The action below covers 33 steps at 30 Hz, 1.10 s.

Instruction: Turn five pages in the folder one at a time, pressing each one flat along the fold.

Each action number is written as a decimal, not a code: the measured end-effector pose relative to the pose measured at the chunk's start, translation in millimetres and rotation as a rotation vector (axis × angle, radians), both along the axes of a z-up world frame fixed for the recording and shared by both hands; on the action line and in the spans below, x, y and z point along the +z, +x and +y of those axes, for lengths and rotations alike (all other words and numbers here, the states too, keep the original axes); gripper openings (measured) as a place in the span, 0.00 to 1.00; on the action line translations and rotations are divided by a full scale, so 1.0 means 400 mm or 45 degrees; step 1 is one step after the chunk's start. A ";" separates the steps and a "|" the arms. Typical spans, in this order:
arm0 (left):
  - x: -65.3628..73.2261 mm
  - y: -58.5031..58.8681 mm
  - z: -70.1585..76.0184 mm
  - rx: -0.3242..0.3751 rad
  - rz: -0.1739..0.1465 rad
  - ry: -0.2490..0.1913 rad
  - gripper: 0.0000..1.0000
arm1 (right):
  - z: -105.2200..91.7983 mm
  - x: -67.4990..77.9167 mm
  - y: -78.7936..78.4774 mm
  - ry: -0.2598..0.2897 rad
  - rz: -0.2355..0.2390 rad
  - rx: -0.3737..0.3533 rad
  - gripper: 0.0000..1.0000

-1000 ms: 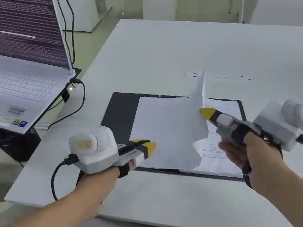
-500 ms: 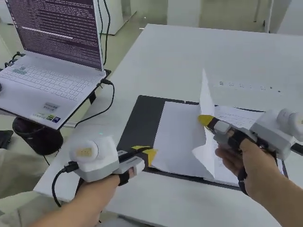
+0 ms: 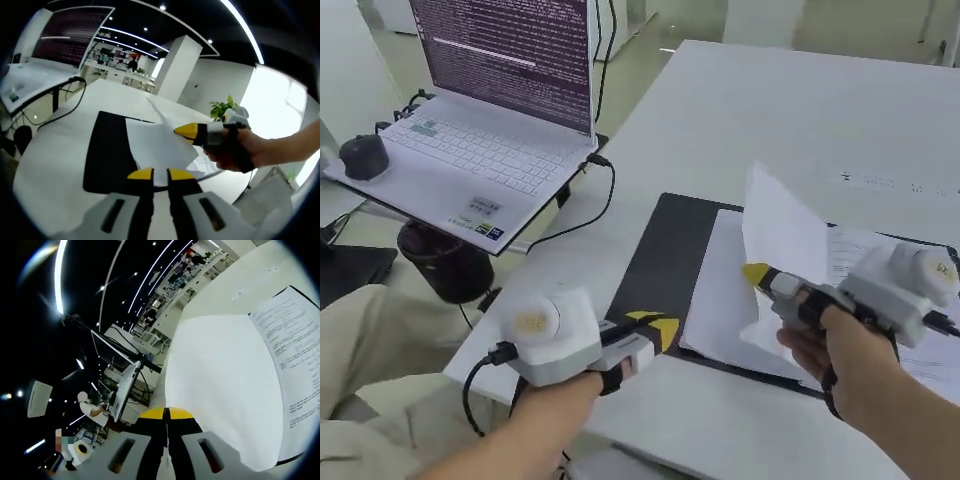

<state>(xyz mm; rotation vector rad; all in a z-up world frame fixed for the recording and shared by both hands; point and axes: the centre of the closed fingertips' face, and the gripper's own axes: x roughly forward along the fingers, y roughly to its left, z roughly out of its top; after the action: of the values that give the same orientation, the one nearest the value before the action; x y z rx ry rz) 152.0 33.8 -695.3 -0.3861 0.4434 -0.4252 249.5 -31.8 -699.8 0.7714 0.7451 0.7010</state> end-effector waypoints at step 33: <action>-0.074 0.029 -0.040 -0.127 0.063 0.117 0.09 | 0.070 -0.155 -0.048 0.064 0.215 0.023 0.08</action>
<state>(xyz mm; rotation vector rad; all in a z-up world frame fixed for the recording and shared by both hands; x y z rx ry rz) 163.4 17.8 -724.9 -0.2866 0.5305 -0.4912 230.3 -3.8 -761.6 0.8781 0.8911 0.6782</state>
